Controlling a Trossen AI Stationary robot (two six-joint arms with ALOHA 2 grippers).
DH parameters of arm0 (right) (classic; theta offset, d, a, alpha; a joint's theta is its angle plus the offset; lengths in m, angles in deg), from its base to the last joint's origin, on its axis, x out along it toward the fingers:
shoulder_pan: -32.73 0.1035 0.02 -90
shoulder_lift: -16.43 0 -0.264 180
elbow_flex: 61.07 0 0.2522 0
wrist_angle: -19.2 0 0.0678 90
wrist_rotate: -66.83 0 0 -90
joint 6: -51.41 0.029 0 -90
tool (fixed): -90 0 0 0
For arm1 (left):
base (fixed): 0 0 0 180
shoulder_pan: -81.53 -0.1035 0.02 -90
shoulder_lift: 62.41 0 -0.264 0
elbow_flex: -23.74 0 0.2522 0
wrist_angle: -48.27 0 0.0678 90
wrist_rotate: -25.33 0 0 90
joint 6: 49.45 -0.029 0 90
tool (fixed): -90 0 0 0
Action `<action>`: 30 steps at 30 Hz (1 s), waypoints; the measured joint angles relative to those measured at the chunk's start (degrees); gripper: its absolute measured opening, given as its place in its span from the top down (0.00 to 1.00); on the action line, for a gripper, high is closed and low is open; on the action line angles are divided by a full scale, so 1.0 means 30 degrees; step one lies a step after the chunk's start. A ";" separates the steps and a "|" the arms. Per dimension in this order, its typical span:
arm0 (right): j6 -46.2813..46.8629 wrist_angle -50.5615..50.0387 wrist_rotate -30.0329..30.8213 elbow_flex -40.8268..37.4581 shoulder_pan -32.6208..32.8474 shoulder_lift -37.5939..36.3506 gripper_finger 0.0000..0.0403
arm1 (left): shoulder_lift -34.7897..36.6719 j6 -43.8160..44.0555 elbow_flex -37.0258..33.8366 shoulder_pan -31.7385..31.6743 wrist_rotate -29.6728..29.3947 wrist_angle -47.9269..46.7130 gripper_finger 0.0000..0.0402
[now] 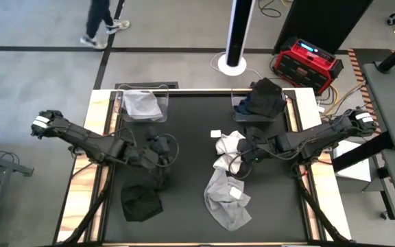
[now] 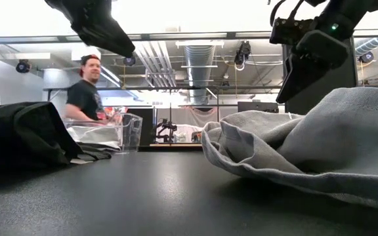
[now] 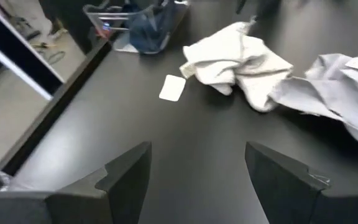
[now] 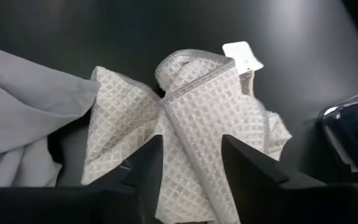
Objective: Sort towels by color in basket
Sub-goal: Put the light gray towel into the left transparent bin
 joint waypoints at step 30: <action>-0.2663 0.0586 0.0101 -0.0128 -0.0087 -0.0066 0.52 | -0.0160 0.1454 -0.0685 -0.0006 -0.1014 -0.0498 0.39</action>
